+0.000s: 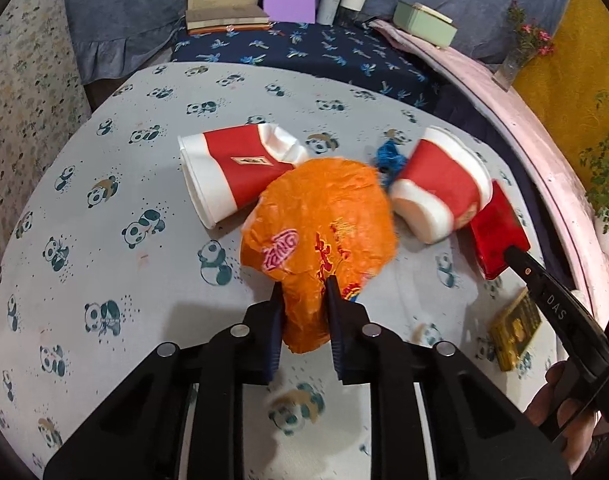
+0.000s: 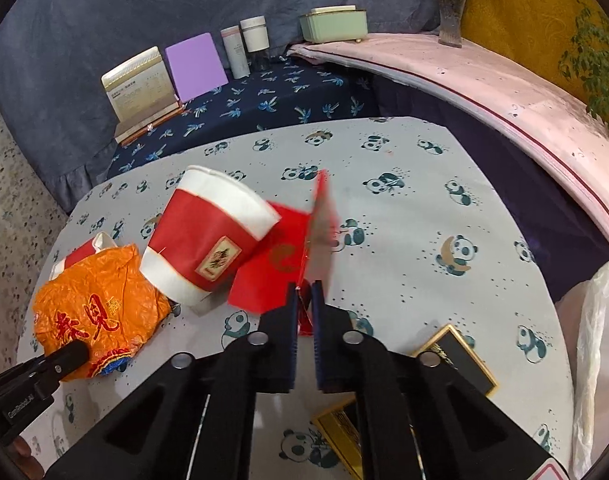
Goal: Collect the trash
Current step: 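Grasp the orange snack bag with the left tool while the right tool grasps the red envelope, then carry the bag and envelope over the trash bin and open both tools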
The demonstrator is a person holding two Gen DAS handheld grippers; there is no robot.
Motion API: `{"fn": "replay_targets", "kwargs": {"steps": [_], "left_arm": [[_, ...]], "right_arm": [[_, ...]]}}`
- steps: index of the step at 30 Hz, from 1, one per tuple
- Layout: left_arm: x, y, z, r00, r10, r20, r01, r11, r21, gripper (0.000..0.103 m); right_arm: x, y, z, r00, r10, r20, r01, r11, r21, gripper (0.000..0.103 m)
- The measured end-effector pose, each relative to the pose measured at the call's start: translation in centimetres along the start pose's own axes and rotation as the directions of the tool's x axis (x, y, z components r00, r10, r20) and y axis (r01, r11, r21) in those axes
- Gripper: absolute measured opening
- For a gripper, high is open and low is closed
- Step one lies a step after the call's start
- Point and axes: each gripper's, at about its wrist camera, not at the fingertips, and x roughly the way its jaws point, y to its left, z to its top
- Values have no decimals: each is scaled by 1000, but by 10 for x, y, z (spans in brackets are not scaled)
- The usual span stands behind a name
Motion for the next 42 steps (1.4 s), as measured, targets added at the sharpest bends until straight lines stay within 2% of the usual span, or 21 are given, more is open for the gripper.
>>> {"fn": "replay_targets", "kwargs": {"steps": [11, 21, 30, 42], "left_arm": [[-47, -34, -23, 998, -50, 43, 47, 997, 67, 17], [-83, -84, -47, 992, -104, 73, 90, 982, 169, 17], [-101, -143, -65, 983, -166, 75, 139, 950, 279, 17], [-107, -224, -90, 971, -236, 36, 200, 885, 420, 17]], "right_arm": [[-69, -21, -11, 996, 15, 90, -19, 999, 43, 2], [-129, -53, -25, 985, 7, 175, -22, 996, 84, 2], [-170, -103, -36, 971, -53, 232, 15, 987, 162, 2], [-204, -184, -56, 952, -170, 255, 91, 951, 294, 2]]}}
